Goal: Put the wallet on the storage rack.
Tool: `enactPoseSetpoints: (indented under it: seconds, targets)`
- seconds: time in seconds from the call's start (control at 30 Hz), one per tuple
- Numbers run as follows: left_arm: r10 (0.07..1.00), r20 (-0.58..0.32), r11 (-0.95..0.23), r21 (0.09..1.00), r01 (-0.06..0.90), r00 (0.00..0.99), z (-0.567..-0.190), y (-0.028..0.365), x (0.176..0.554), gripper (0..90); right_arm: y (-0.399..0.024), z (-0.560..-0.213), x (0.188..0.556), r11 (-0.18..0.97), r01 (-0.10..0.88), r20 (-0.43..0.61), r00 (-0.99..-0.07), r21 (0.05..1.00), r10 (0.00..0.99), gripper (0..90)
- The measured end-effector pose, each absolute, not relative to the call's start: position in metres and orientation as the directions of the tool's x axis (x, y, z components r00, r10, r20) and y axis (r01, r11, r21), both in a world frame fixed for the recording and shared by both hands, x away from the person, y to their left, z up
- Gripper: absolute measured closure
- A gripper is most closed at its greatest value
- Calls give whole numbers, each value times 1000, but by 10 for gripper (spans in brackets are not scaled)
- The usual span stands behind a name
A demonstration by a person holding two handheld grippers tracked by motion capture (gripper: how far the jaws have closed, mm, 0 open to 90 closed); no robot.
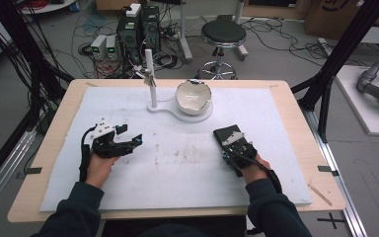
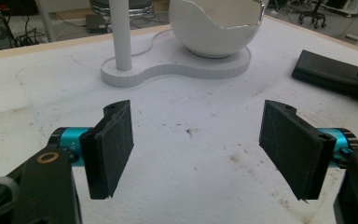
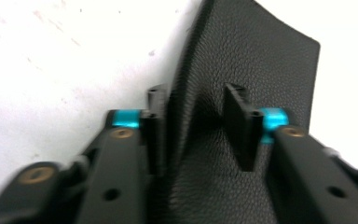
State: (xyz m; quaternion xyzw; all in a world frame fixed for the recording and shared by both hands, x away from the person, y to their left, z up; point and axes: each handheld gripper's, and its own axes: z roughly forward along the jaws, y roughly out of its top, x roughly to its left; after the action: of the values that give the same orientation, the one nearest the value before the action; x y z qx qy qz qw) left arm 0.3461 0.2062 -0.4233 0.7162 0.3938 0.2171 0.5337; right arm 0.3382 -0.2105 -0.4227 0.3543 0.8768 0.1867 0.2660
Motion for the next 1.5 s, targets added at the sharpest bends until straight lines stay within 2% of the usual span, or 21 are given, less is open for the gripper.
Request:
enactPoseSetpoints:
  seconds: [0.03,0.17,0.2,0.37,0.5,0.63,0.7,0.83,0.9,0.97,1.0,1.03,1.23,1.27,1.37,1.43,1.5]
  targets:
    - [798,-112,-116,936,333,592,-423,207,346,259,-214,-420,339,664,523,-327,-597,534,733,734]
    - [799,-119,-110,935,338,590,-424,207,347,259,-222,-413,341,617,523,-280,-584,588,762,777]
    - [797,-117,-114,934,338,592,-424,207,347,259,-232,-403,341,565,520,-233,-569,641,789,803]
    - [795,-121,-111,934,338,594,-424,208,348,259,-258,-384,341,388,522,-30,-568,760,822,824]
    - [797,-122,-107,935,337,592,-424,208,347,261,-268,-382,342,324,539,40,-557,778,829,821]
    - [797,-122,-107,935,337,591,-424,208,347,261,-273,-379,344,318,540,19,-529,779,849,814]
    - [798,-123,-107,935,338,590,-424,209,347,262,-278,-377,345,305,540,-5,-486,784,874,798]
    - [799,-122,-108,934,340,589,-425,209,347,263,-289,-380,347,251,551,16,-434,796,901,765]
    - [799,-122,-108,934,340,589,-425,209,347,263,-290,-381,347,240,552,25,-428,799,903,758]
    - [798,-122,-108,934,340,590,-425,209,347,264,-294,-382,348,224,561,52,-434,797,899,700]
    - [797,-122,-110,934,341,591,-425,209,347,264,-294,-382,348,224,561,52,-434,797,899,700]
    - [797,-120,-112,933,341,591,-425,209,347,264,-294,-386,350,242,587,47,-433,773,900,640]
    - [800,-122,-108,934,341,588,-425,209,347,264,-293,-397,356,297,619,22,-453,727,891,594]
    - [798,-122,-111,933,342,590,-425,209,348,264,-292,-396,356,311,608,7,-461,730,887,551]
    - [797,-124,-110,932,345,592,-426,208,348,263,-291,-396,358,326,600,-8,-469,730,883,515]
    - [795,-124,-112,932,345,594,-426,208,348,264,-290,-396,360,339,600,-16,-477,725,879,526]
    - [796,-123,-112,933,343,593,-426,208,348,264,-290,-397,361,368,603,-28,-496,708,868,620]
